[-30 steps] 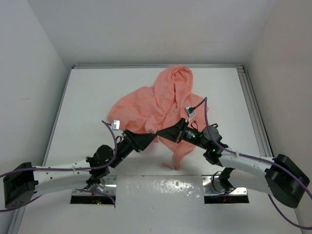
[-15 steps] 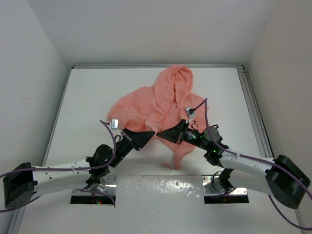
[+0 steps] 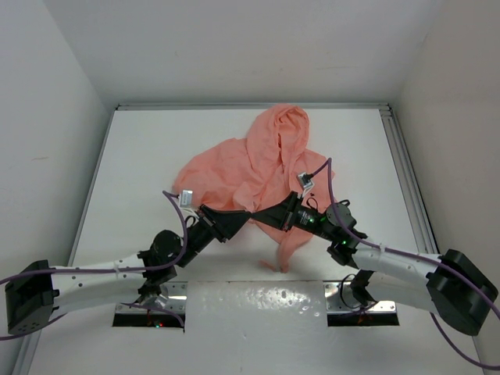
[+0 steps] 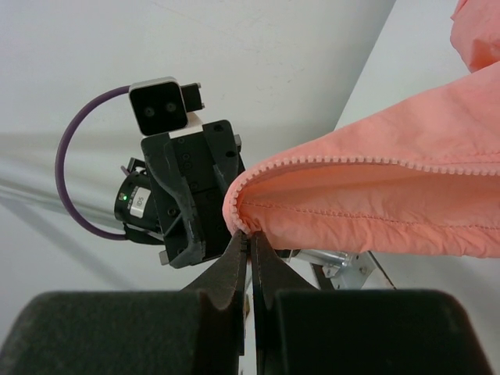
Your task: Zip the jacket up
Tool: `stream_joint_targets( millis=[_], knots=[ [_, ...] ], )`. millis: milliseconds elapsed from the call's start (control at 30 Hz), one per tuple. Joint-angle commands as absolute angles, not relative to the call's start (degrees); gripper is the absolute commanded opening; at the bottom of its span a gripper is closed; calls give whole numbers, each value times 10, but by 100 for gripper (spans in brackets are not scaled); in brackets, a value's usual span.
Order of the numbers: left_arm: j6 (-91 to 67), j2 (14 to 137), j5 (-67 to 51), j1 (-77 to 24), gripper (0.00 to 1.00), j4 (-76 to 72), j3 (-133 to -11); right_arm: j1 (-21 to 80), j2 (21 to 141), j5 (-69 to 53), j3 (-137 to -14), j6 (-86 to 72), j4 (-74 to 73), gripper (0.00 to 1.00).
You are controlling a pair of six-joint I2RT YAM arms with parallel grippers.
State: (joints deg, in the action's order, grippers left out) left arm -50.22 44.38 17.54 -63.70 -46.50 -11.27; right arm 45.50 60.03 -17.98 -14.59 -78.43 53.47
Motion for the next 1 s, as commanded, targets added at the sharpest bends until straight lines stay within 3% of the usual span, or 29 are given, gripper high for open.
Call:
stream_joint_targets(
  millis=[0, 233, 367, 567, 733, 767, 800, 867, 900, 967],
  knots=[
    [-490, 448, 154, -642, 24, -484, -143, 453, 592, -175, -162, -773, 548, 0],
    [-490, 464, 148, -642, 20, -478, -153, 453, 570, -171, -158, -761, 534, 0],
    [-488, 473, 149, -642, 0, -468, -161, 453, 564, -171, -160, -758, 529, 0],
    [-477, 447, 199, -641, 0, -413, -165, 453, 533, -158, -160, -729, 477, 0],
    [-448, 425, 285, -642, 0, -372, -164, 453, 490, -142, -176, -673, 349, 0],
    [-443, 425, 300, -642, 0, -371, -162, 453, 483, -140, -191, -660, 319, 2],
    [-439, 427, 328, -642, 0, -369, -162, 453, 478, -138, -197, -634, 261, 16],
    [-426, 434, 357, -642, 0, -376, -162, 453, 465, -131, -212, -612, 212, 32],
    [-421, 439, 366, -642, 0, -380, -163, 453, 461, -129, -216, -590, 164, 44],
    [-416, 446, 393, -642, 0, -377, -170, 452, 447, -115, -221, -564, 120, 57]
  ],
)
